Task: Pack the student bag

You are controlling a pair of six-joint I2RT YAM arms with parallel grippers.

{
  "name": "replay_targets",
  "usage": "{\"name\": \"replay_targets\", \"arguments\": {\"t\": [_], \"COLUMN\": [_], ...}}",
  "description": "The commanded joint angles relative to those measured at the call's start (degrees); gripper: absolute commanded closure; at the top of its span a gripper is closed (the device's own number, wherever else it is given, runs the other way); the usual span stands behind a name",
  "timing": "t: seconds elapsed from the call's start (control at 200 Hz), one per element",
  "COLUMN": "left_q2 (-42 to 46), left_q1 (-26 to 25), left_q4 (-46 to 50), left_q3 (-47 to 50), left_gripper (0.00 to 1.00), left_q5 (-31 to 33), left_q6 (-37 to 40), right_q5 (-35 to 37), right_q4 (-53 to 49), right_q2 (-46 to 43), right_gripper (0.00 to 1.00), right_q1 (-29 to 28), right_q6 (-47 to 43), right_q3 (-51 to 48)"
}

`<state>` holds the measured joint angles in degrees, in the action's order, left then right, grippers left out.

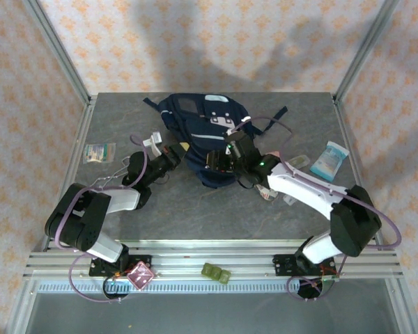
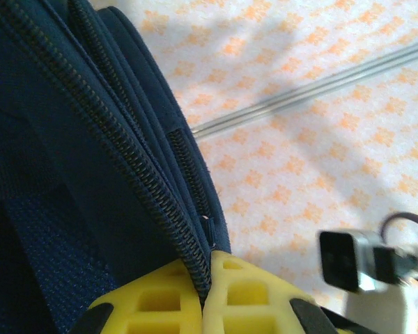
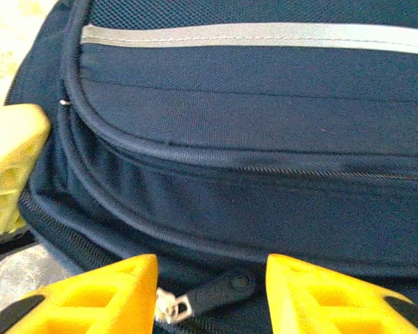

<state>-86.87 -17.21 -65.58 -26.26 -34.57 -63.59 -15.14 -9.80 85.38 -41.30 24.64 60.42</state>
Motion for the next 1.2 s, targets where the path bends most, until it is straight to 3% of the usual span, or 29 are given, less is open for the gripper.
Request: {"name": "replay_targets", "arguments": {"t": [0.0,0.25,0.481,0.661,0.786,0.946,1.056,1.191], "left_q2": [-0.65,-4.92,-4.41,-4.96,-5.27,-4.47,-4.7,-5.28], "left_q1": [-0.01,0.02,0.51,0.51,0.51,0.51,0.6,0.63], "left_q4": [-22.36,-36.19,-31.23,-32.05,-32.09,-24.44,-23.02,-17.79], "left_q3": [0.37,1.83,1.05,0.53,0.34,-0.62,-1.39,-2.62], "left_gripper": [1.0,1.0,1.0,1.0,1.0,1.0,1.0,0.97], "left_q5": [-7.1,-7.36,-6.03,-6.43,-5.89,-4.7,-4.54,-3.59], "left_q6": [-2.79,-8.02,-5.62,-5.98,-6.42,-3.41,-2.63,-1.76], "right_q5": [-5.54,-15.87,-27.16,-35.61,-40.36,-39.72,-41.68,-37.78], "right_q4": [5.89,8.76,12.26,17.13,19.85,22.83,23.69,21.4], "right_q2": [2.41,4.15,0.42,0.84,5.46,7.77,8.99,10.42], "right_gripper": [0.53,0.54,0.62,0.6,0.73,0.81,0.81,0.81], "right_q1": [0.97,2.78,2.89,2.98,2.89,2.23,1.53,1.05], "right_q6": [-1.56,-2.38,-4.33,-4.26,-2.99,-1.21,-2.4,-2.79], "right_q3": [-0.39,-4.64,-11.64,-12.65,-10.96,-9.95,-8.59,-6.62]}}
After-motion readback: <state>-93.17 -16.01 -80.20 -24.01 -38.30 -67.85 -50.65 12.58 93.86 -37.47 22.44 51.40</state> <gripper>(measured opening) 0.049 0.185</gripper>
